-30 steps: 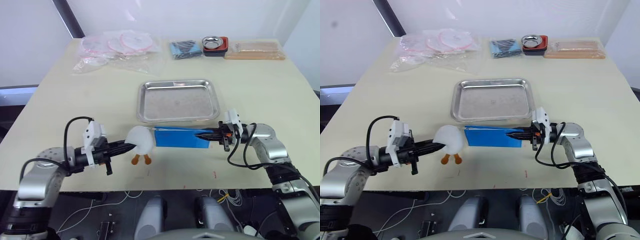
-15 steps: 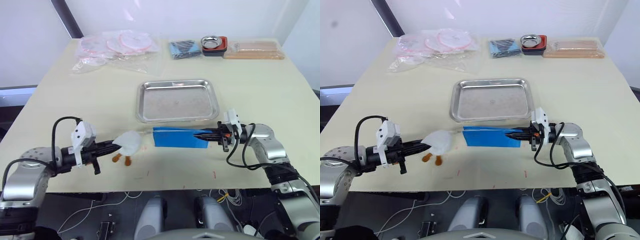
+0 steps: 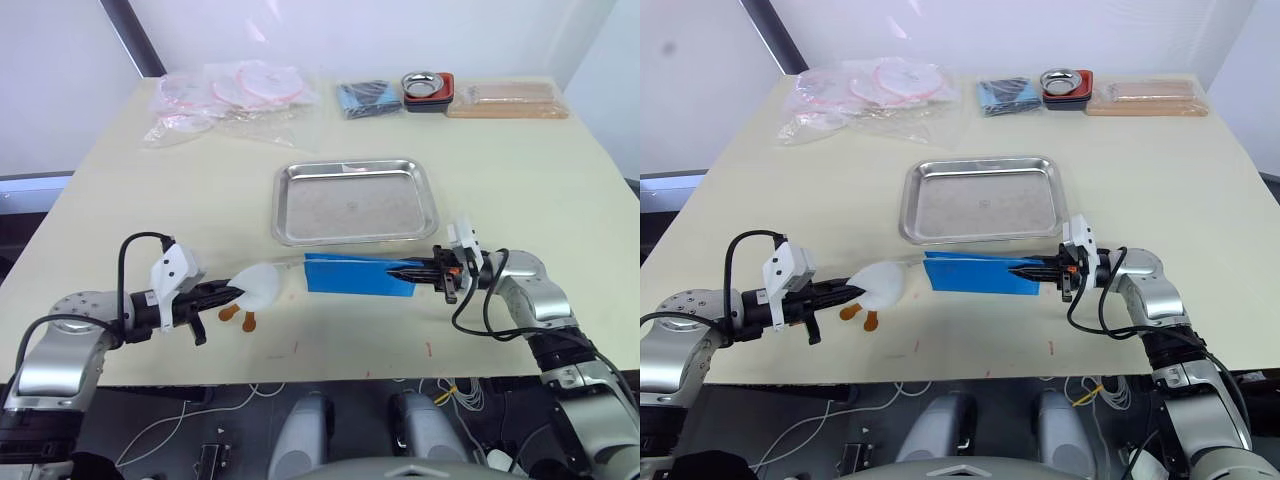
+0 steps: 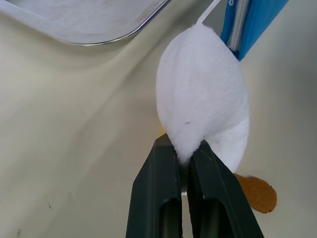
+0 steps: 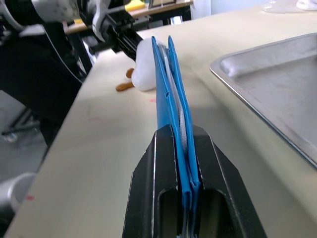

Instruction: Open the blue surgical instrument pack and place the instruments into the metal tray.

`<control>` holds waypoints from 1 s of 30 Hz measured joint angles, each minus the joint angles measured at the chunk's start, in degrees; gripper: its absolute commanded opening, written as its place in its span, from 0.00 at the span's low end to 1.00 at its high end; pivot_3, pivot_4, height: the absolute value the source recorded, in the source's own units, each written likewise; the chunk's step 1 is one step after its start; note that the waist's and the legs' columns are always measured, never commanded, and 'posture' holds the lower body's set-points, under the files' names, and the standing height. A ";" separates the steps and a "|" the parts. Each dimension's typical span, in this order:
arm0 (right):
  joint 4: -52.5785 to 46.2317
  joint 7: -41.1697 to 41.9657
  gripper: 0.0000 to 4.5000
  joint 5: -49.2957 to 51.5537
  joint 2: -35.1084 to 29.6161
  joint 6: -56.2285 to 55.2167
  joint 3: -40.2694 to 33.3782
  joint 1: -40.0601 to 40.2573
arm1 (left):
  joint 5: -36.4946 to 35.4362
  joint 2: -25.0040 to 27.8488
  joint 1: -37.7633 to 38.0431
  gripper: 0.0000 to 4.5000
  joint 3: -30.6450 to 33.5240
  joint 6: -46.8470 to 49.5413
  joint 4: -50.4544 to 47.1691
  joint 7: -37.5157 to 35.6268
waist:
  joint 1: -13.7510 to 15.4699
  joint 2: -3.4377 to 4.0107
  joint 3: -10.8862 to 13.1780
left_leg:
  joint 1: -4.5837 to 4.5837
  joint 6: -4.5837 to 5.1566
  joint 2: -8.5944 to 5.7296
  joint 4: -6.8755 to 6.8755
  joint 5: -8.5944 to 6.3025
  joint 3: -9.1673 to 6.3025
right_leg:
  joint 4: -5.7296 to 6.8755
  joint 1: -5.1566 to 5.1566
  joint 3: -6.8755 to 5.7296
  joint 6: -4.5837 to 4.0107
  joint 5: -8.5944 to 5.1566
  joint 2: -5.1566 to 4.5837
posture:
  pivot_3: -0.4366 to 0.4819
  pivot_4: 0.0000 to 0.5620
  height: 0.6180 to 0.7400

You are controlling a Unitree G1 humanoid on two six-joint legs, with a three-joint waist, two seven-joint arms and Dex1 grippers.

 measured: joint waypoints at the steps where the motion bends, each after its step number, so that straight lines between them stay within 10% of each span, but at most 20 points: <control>1: -0.40 -0.09 0.00 1.01 0.32 0.88 -0.80 0.01 | 0.00 0.00 0.01 0.01 -0.08 0.00 -0.02 0.00 | 0.00 0.00 0.00 | 0.00 0.00 0.00 0.00 0.00 0.00 | 0.00 0.00 0.00 0.00 0.00 -0.01 | 0.48 0.27 1.00; 30: -4.74 -5.24 0.00 9.22 3.89 9.78 -6.89 -1.80 | 2.67 3.31 0.01 0.01 -1.55 -3.57 1.11 -1.61 | -0.10 0.01 0.01 | -0.01 0.00 -0.08 -0.09 0.00 0.00 | -0.04 -0.03 -0.04 0.01 0.00 -0.09 | 0.48 0.27 1.00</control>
